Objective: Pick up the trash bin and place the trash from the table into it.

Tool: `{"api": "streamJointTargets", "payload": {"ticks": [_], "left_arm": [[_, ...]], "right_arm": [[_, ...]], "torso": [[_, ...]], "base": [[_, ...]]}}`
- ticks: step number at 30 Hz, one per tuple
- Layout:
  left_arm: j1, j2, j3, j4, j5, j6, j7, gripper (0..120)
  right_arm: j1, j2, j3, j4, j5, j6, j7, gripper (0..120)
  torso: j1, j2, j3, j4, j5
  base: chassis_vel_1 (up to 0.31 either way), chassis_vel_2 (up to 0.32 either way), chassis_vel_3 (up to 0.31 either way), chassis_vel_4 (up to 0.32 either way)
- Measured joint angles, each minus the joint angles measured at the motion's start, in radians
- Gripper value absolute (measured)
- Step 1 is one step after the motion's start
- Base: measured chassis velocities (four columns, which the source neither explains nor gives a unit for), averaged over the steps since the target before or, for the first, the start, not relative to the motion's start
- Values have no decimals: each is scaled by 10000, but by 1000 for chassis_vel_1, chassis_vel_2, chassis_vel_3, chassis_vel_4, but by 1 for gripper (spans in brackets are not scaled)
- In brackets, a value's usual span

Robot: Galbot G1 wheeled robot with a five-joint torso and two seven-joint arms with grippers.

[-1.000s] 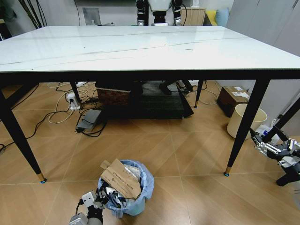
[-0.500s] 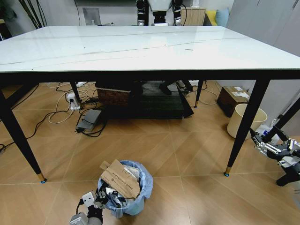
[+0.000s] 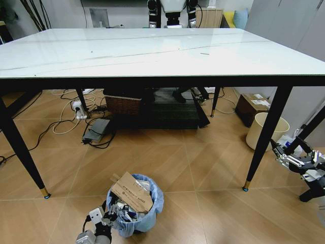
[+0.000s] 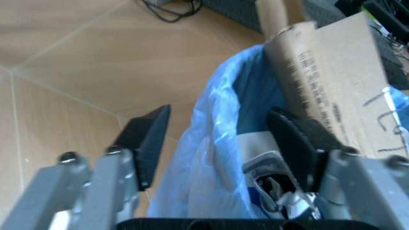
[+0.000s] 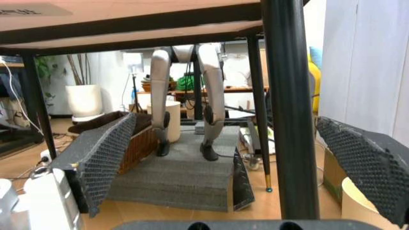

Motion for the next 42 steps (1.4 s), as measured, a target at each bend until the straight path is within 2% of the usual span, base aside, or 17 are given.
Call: {"api": "streamJointTargets", "payload": {"ticks": [2, 3, 5, 7, 10, 20, 42], "left_arm": [[139, 78, -94, -216, 147, -9, 8, 77], [139, 78, -94, -216, 147, -9, 8, 77], [316, 161, -248, -574, 322, -13, 8, 88], [479, 214, -362, -850, 488, -21, 46, 95], [692, 288, -529, -1183, 713, -92, 152, 99], [734, 428, -1175, -2086, 1201, -232, 364, 100], [526, 769, -1717, -2746, 1478, -436, 779, 100]], "right_arm": [[0, 0, 0, 0, 0, 0, 0, 100], [0, 0, 0, 0, 0, 0, 0, 100], [0, 0, 0, 0, 0, 0, 0, 100], [0, 0, 0, 0, 0, 0, 0, 100], [0, 0, 0, 0, 0, 0, 0, 100], [0, 0, 0, 0, 0, 0, 0, 100], [0, 0, 0, 0, 0, 0, 0, 100]], "torso": [[0, 0, 0, 1, 0], [0, 0, 0, 1, 0], [0, 1, 0, -1, 1], [0, 1, 1, 0, 0], [0, 2, 1, 0, 0], [0, 2, 2, 0, 0], [0, 3, 2, 0, 0]], "base": [[0, 0, 0, 0], [0, 0, 0, 0], [0, 0, 0, 0], [0, 0, 0, 0], [0, 0, 0, 0], [0, 0, 0, 0], [0, 0, 0, 0]]}}
